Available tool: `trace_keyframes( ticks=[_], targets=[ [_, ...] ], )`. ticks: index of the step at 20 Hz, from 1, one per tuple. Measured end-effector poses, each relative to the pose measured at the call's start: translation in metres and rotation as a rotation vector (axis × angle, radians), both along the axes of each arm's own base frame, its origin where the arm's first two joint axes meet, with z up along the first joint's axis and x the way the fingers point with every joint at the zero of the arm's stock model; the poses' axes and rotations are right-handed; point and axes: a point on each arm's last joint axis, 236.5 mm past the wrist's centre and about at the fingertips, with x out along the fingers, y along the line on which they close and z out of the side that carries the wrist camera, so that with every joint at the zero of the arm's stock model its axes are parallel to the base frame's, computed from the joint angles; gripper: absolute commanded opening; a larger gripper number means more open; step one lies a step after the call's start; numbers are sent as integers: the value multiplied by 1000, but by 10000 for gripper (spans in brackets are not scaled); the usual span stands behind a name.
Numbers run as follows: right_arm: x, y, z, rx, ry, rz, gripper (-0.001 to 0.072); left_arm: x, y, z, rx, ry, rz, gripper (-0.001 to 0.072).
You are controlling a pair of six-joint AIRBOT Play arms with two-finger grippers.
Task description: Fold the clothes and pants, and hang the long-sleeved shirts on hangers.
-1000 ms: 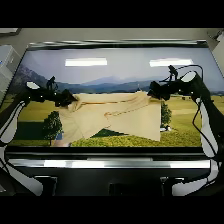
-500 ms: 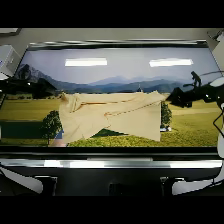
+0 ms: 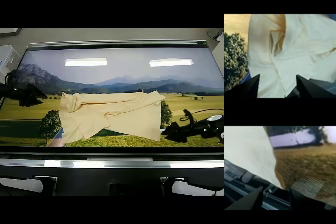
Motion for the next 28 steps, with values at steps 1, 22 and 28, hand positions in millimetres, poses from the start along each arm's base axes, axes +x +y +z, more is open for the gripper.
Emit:
trace_keyframes(
  ticks=[1, 22, 28],
  targets=[
    [-7, 5, -5, 7, 5, -5, 371, -6, -2, -2, -4, 13, -1, 540],
    [-1, 20, 27, -32, -197, -101, 427, -19, -18, -4, -33, 33, -18, 540],
    [-2, 9, 24, -96, -197, -108, 427, -17, -20, -2, -44, 24, -15, 540]
  ],
)
